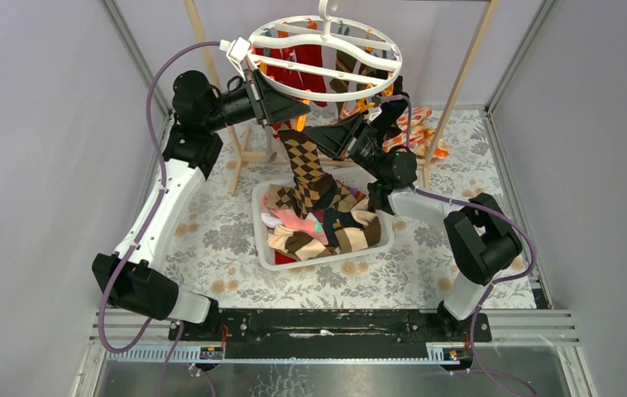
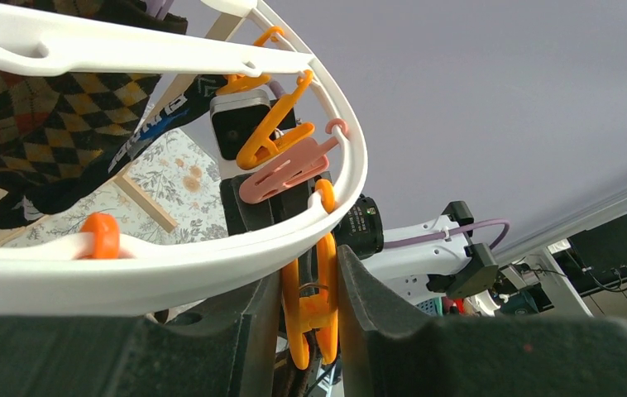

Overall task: Clip the socks to the hanger
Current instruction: Clamp the sock onto the hanger.

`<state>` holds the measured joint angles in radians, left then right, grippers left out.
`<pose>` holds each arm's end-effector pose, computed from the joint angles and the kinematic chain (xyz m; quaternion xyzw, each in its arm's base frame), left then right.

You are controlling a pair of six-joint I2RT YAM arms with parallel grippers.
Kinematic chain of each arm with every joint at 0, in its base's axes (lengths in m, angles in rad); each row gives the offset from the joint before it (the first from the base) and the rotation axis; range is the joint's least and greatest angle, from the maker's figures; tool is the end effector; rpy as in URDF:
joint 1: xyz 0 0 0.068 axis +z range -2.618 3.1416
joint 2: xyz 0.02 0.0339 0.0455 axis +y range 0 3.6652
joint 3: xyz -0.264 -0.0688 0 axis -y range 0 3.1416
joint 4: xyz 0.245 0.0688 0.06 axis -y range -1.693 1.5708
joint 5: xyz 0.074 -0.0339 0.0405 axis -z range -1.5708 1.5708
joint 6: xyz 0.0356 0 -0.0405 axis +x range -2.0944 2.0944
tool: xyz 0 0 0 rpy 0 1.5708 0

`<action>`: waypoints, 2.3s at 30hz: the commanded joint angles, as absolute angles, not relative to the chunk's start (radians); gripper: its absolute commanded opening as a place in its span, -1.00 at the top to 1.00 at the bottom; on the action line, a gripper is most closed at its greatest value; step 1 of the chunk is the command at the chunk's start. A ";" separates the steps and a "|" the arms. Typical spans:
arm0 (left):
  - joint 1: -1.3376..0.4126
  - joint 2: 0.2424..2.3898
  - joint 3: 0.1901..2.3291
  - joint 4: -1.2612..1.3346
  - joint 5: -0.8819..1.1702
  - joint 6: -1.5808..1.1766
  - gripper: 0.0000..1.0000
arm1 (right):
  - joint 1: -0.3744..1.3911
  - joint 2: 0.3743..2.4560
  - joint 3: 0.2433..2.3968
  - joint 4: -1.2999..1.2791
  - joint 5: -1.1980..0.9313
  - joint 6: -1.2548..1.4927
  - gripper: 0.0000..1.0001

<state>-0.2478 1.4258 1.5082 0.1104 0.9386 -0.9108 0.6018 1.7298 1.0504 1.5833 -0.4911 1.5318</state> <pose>0.2977 -0.1049 0.4729 0.1455 0.6498 -0.6175 0.4187 0.2834 0.2150 0.3497 -0.0629 0.3868 0.8410 0.3730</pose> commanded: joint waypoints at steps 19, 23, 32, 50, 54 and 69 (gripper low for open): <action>-0.248 1.401 1.484 0.208 1.025 -0.954 1.00 | 0.586 1.678 1.077 1.713 -0.412 1.539 1.00; -0.248 1.402 1.484 0.218 1.032 -0.961 1.00 | 0.581 1.668 1.065 1.713 -0.405 1.538 1.00; -0.248 1.403 1.470 0.266 1.047 -0.993 1.00 | 0.571 1.654 1.054 1.714 -0.395 1.540 1.00; -0.248 1.406 1.459 0.289 1.032 -0.989 1.00 | 0.570 1.673 1.094 1.715 -0.392 1.548 1.00; -0.248 1.407 1.461 0.281 1.028 -0.982 0.80 | 0.574 1.681 1.104 1.714 -0.389 1.546 1.00; -0.249 1.401 1.481 0.214 0.993 -0.922 0.08 | 0.582 1.690 1.129 1.713 -0.401 1.547 1.00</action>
<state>-0.2462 1.4258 1.4670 0.2310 0.9688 -0.9623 0.5800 1.7027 1.0817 1.5833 -0.4099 1.5425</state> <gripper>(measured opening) 0.390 0.022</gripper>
